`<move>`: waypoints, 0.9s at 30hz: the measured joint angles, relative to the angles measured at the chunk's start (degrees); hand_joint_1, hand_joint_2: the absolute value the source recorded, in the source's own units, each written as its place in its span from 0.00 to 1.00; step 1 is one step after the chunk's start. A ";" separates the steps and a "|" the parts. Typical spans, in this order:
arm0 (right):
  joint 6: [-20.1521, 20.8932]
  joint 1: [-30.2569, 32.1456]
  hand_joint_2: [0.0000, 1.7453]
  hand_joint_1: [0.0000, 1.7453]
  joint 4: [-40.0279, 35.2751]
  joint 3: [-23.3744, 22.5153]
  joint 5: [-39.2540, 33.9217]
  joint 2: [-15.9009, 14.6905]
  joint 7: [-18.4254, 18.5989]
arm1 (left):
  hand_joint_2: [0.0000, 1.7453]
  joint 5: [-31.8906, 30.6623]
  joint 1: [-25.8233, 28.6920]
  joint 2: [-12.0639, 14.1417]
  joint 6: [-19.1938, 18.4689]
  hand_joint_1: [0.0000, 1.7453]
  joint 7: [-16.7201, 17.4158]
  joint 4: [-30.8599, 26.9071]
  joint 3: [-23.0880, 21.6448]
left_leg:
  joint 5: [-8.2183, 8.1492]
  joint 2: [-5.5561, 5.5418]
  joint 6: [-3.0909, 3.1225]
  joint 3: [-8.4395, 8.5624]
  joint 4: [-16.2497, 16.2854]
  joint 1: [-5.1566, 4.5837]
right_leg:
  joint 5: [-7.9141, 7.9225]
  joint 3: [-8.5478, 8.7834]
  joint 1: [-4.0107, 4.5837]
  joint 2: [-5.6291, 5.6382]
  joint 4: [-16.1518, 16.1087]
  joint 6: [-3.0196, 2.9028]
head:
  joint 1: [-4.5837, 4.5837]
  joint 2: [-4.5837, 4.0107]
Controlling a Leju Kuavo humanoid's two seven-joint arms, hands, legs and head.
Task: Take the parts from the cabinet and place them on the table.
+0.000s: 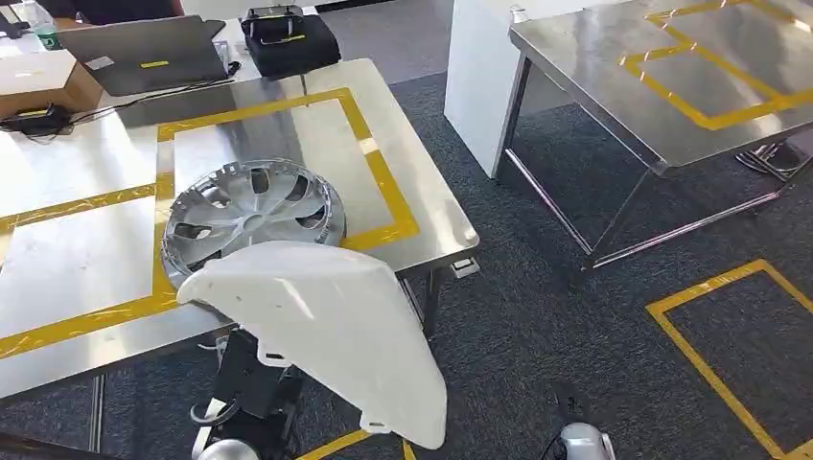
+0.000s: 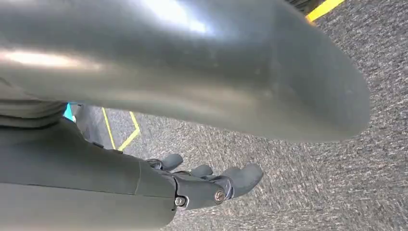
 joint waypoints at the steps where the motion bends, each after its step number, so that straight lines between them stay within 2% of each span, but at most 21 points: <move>1: 0.00 0.00 0.00 0.00 0.00 0.00 0.00 0.00 0.00 | 1.00 0.00 0.00 0.00 0.00 1.00 0.00 0.02 0.00 | 0.00 0.00 0.00 0.00 0.00 0.00 | 0.00 0.00 0.00 0.00 0.00 0.00 | 0.00 0.00; 14: 0.00 0.00 0.00 0.00 0.00 -0.39 0.00 0.00 0.00 | 1.00 0.02 -0.19 -0.04 -0.20 1.00 -0.55 0.46 0.02 | 0.00 0.00 0.00 0.00 0.00 0.00 | 0.00 0.00 0.00 0.00 0.00 0.00 | 0.00 0.00; 27: -0.72 0.02 0.00 0.00 0.00 -1.53 -0.59 0.04 0.00 | 1.00 -0.09 -0.08 -1.46 -0.99 1.00 -0.77 0.44 -0.18 | 0.00 0.00 0.00 0.00 0.00 0.00 | 0.00 0.00 0.00 0.00 0.00 0.00 | 0.00 0.00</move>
